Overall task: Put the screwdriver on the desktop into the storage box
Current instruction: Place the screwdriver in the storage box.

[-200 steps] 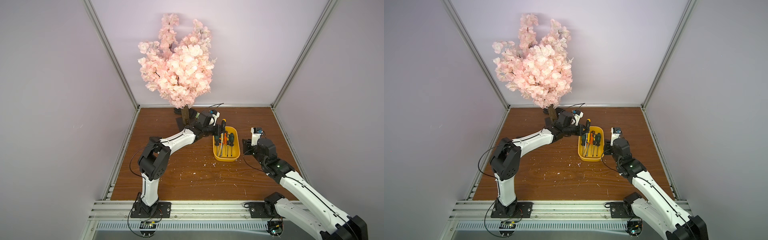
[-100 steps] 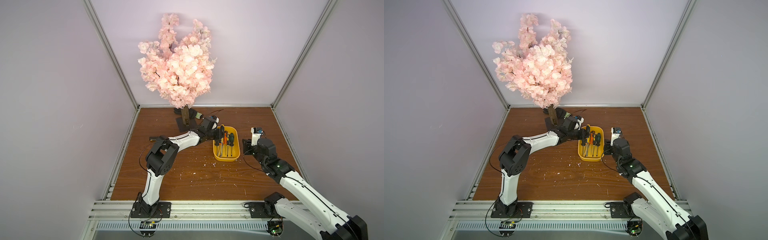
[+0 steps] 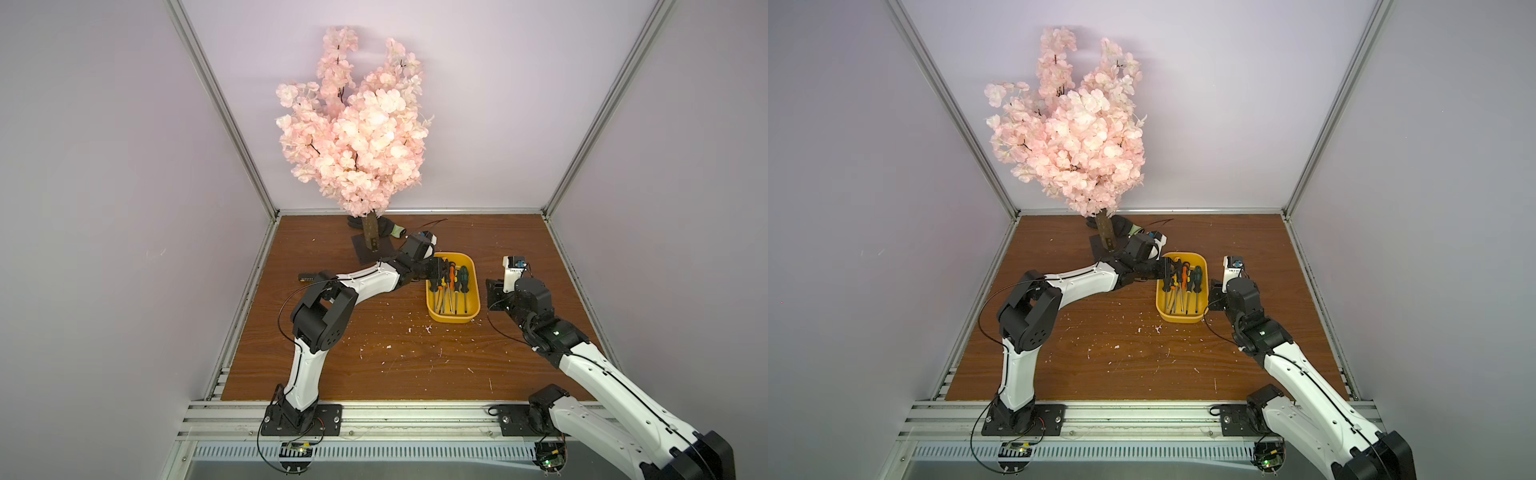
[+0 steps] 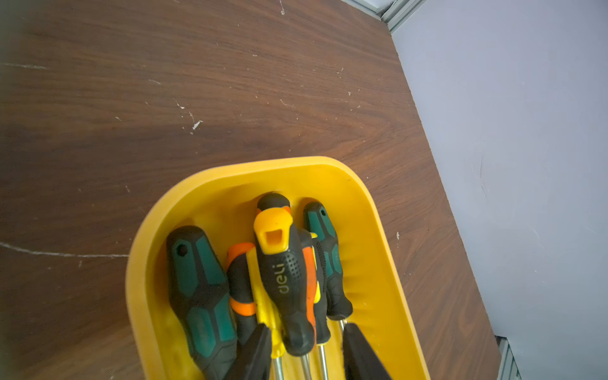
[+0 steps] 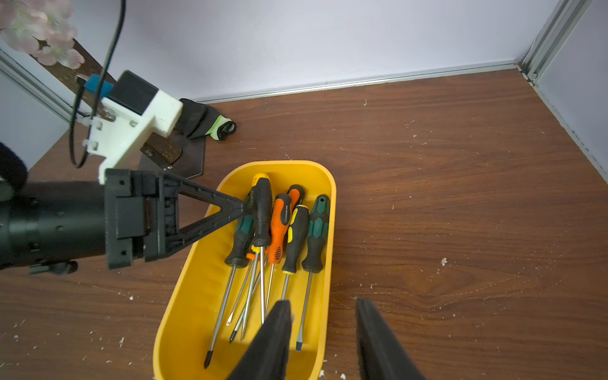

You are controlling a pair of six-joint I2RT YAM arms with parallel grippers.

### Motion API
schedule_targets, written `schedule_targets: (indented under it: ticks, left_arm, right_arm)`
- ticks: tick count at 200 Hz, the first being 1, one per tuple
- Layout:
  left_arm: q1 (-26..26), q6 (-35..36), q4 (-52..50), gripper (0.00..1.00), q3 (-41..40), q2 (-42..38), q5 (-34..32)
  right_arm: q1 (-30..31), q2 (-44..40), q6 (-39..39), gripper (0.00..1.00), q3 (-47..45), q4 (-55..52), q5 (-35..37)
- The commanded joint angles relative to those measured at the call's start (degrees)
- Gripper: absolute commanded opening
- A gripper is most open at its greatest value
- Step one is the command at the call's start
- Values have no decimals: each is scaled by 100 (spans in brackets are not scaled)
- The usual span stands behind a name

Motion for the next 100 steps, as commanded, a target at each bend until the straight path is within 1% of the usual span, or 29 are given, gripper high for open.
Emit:
schedule_targets:
  ticks: [1,25,45,74,100]
  left_arm:
    - [-53,405,-195,40,4,-447,-197]
    - [-53,928,-541,40,-188,-893,-497]
    - [-6,1293,-726,44,-551,-1341,-860]
    - [353,1382,-906,45,-1149,-1889,-886]
    - [691,1757,-1186,45,-1615,-2482,-1298]
  right_arm:
    - [-14,-70,25,39,0,175,33]
    - [-14,-37,6,39,8,200,24]
    - [-15,3,14,39,-9,278,-27]
    - [-18,144,28,39,17,400,-127]
    - [-16,251,12,39,26,511,-207]
